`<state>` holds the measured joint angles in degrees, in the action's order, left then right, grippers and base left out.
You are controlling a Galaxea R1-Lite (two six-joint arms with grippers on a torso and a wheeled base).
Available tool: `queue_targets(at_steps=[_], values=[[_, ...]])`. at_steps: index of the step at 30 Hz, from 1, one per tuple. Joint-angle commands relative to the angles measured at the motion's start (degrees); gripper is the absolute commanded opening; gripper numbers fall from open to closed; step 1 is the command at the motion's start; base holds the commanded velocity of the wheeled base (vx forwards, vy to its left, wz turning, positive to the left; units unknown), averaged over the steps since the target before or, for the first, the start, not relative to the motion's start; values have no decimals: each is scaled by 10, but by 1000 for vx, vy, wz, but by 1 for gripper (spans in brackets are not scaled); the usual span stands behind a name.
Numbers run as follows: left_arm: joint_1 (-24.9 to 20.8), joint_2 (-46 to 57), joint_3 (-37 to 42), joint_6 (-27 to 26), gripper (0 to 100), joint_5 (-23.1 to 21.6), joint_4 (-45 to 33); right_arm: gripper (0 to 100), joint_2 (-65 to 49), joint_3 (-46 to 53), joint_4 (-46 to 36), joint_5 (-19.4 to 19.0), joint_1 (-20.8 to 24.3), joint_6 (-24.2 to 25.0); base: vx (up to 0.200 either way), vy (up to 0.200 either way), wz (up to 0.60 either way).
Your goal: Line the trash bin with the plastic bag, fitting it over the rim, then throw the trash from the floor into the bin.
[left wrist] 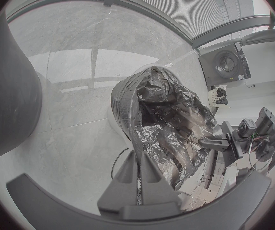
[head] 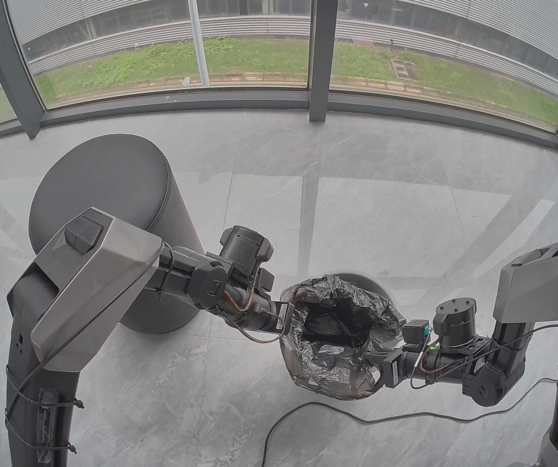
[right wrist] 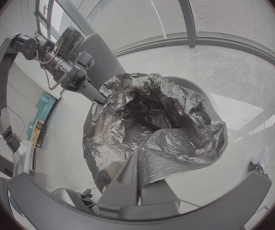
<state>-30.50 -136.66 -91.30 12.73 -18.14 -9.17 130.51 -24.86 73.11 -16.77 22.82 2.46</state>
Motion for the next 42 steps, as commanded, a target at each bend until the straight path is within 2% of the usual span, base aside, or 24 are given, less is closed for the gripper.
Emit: queue_targets(at_steps=[1,8,19,20,31,40,42], values=[[3,10,20,-1,0,7,15,0,-22,17,0,0,-8,-1,0,0,0],[5,-16,49,1,0,32,118,0,-13,42,0,1,-33,-4,0,0,0],[-2,11,107,6,0,34,198,0,-3,72,0,0,-38,0,0,0,0],[-2,11,111,6,0,34,202,100,-2,72,0,0,-37,0,0,0,0],[-2,12,141,5,0,43,257,100,-6,85,-1,6,-28,11,0,0,0],[-2,17,143,6,0,50,296,100,-36,80,-2,10,-86,4,0,0,0],[-3,25,150,5,0,50,297,100,-46,60,-3,9,-113,-6,0,0,0]])
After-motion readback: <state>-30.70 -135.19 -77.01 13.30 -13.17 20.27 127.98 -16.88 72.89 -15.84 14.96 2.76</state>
